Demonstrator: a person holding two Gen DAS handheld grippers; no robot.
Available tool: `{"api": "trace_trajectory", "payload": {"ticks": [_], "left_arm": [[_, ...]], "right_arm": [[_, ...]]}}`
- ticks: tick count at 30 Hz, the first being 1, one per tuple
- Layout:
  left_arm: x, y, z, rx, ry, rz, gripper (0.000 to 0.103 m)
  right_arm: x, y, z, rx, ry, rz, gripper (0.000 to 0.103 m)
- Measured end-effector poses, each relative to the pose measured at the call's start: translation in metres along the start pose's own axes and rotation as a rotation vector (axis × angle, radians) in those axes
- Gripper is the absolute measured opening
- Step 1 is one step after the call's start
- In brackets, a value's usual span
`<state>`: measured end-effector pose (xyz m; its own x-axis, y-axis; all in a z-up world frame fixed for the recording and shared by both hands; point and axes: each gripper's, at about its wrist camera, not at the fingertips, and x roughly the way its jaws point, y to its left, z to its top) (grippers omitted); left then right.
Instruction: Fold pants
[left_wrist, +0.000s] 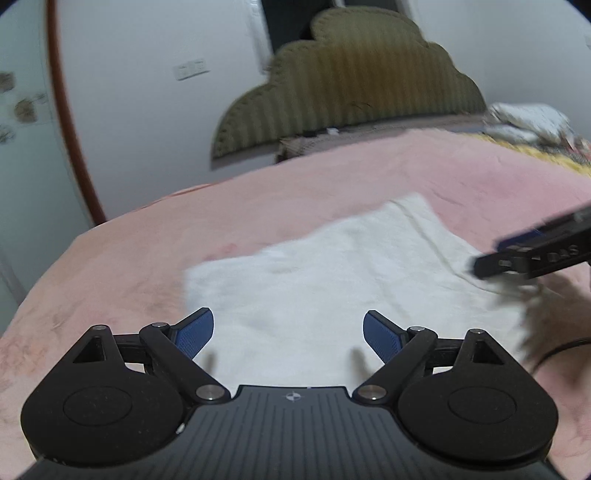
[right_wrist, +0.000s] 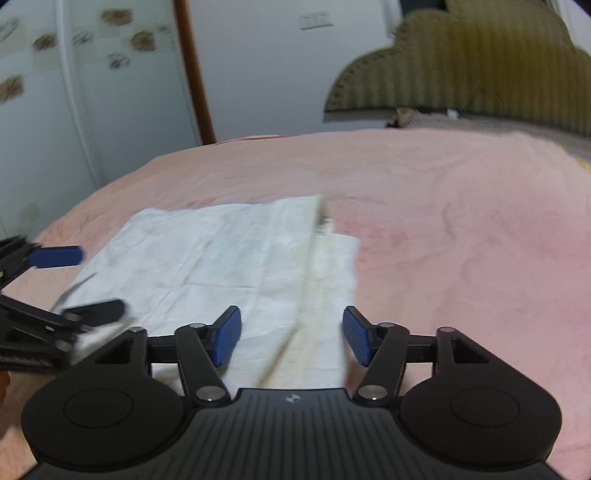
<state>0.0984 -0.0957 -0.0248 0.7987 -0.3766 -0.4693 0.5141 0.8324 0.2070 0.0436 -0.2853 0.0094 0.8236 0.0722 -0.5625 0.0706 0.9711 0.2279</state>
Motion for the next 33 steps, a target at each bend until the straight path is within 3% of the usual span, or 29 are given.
{"api": "trace_trajectory", "payload": {"ticks": [3,5,11,13,16,19,21,22,26,29,33], "left_arm": [[0.003,0.04,-0.002,-0.13,0.01,0.008,0.094],[0.011,0.07,-0.005,-0.251,0.049,-0.035,0.095],[0.056,0.116,-0.03,-0.6,0.245,-0.38,0.098],[0.058,0.115,-0.033,-0.622,0.18,-0.409,0.102],[0.067,0.106,-0.028,-0.598,0.186,-0.441,0.099],[0.067,0.087,-0.02,-0.522,0.199,-0.415,0.092],[0.059,0.078,-0.018,-0.459,0.182,-0.364,0.077],[0.056,0.077,-0.019,-0.435,0.171,-0.327,0.062],[0.044,0.087,-0.023,-0.471,0.131,-0.297,0.025],[0.032,0.083,-0.02,-0.463,0.077,-0.275,0.014],[0.009,0.065,-0.01,-0.367,-0.025,-0.216,0.011]], "right_arm": [[0.007,-0.021,0.002,0.051,0.025,-0.009,0.063],[0.011,-0.029,0.004,0.092,0.041,0.037,0.064],[0.032,-0.036,0.008,0.152,0.103,0.228,0.066],[0.039,-0.033,0.012,0.121,0.111,0.251,0.066],[0.05,-0.027,0.017,0.073,0.111,0.272,0.065],[0.057,-0.023,0.022,0.077,0.113,0.265,0.065],[0.057,-0.02,0.023,0.104,0.123,0.242,0.064],[0.055,-0.018,0.023,0.105,0.117,0.231,0.062],[0.043,-0.008,0.017,0.075,0.06,0.204,0.039],[0.035,-0.003,0.018,0.067,0.021,0.192,0.028],[0.018,0.008,0.024,0.009,-0.047,0.184,0.018]]}}
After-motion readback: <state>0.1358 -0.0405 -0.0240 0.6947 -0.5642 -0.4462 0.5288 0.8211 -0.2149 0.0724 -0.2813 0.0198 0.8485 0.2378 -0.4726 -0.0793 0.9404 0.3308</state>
